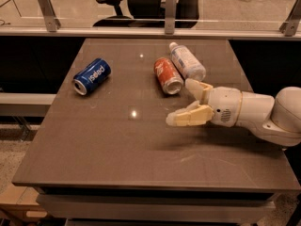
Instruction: Place coke can upright
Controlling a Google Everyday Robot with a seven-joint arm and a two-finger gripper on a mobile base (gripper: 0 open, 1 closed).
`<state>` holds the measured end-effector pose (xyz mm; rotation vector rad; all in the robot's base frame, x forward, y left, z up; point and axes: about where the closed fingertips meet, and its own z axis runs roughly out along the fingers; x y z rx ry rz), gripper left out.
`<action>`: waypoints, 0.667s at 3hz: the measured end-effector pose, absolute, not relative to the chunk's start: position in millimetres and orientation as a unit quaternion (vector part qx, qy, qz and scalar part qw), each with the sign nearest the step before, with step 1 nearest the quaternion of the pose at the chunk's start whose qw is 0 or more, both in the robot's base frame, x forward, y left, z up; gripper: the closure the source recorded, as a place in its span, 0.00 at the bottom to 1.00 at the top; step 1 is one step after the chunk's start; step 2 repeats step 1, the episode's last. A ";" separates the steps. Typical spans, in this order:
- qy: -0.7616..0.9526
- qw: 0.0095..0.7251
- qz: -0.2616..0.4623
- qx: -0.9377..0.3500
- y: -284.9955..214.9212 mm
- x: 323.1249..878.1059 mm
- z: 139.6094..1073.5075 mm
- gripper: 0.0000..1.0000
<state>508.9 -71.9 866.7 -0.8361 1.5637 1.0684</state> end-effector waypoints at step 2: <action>0.649 0.510 0.444 -0.347 -71.8 508.9 866.7 0.00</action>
Offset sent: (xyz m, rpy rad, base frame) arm 0.0000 0.0000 0.0000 0.0000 0.0000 0.0000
